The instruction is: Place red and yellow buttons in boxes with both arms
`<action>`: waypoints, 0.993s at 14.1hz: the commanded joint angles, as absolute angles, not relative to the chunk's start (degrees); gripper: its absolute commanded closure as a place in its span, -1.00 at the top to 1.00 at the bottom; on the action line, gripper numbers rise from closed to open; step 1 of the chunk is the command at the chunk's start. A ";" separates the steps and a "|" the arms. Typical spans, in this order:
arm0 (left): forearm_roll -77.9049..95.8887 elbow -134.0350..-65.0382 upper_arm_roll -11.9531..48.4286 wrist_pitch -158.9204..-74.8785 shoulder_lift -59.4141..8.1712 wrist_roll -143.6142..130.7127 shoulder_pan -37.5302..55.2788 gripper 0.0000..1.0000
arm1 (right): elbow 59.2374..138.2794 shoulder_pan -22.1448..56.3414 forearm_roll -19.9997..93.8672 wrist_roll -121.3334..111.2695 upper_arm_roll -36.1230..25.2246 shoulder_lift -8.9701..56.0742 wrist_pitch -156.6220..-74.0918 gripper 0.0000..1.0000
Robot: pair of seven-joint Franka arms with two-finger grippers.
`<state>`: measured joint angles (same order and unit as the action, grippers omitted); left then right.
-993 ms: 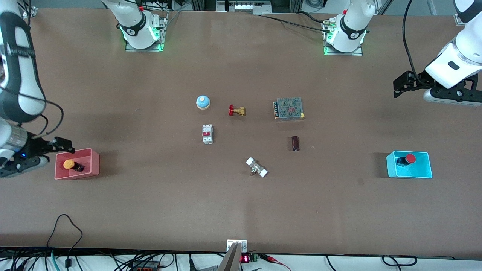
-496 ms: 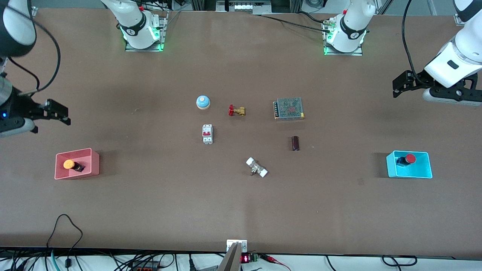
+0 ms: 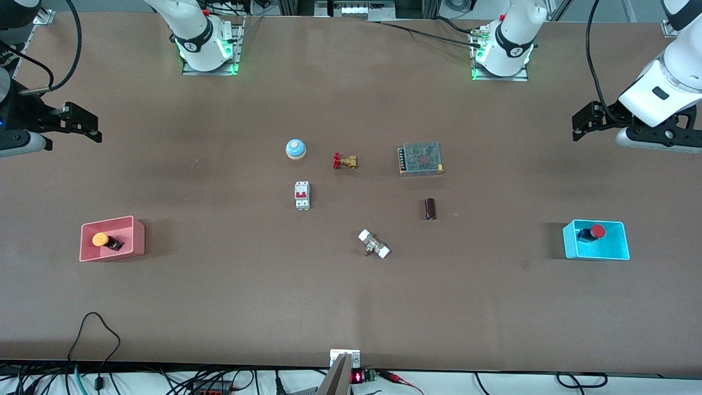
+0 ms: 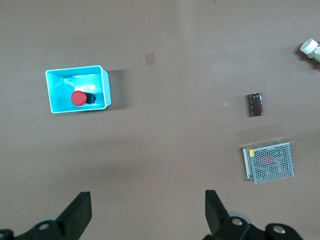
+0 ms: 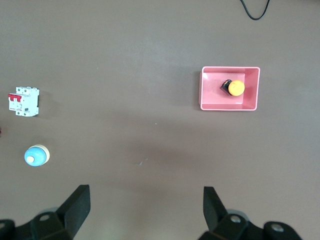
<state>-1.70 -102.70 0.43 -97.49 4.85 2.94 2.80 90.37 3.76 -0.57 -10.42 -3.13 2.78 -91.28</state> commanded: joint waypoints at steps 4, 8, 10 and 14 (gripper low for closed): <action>-0.88 -101.43 0.70 -96.06 4.75 2.72 3.08 1.00 | 90.88 5.36 -0.18 -4.94 -3.78 2.55 -90.53 1.00; -0.88 -101.43 0.70 -96.06 4.75 2.72 2.99 1.00 | 90.88 5.36 0.87 0.34 -3.69 2.72 -90.53 1.00; -0.88 -101.43 0.70 -96.06 4.75 2.72 2.99 1.00 | 90.88 5.27 1.05 0.44 -3.78 2.72 -90.53 1.00; -0.88 -101.43 0.70 -96.06 4.75 2.72 3.08 1.00 | 90.88 5.10 0.97 -0.18 -3.69 2.81 -90.44 1.00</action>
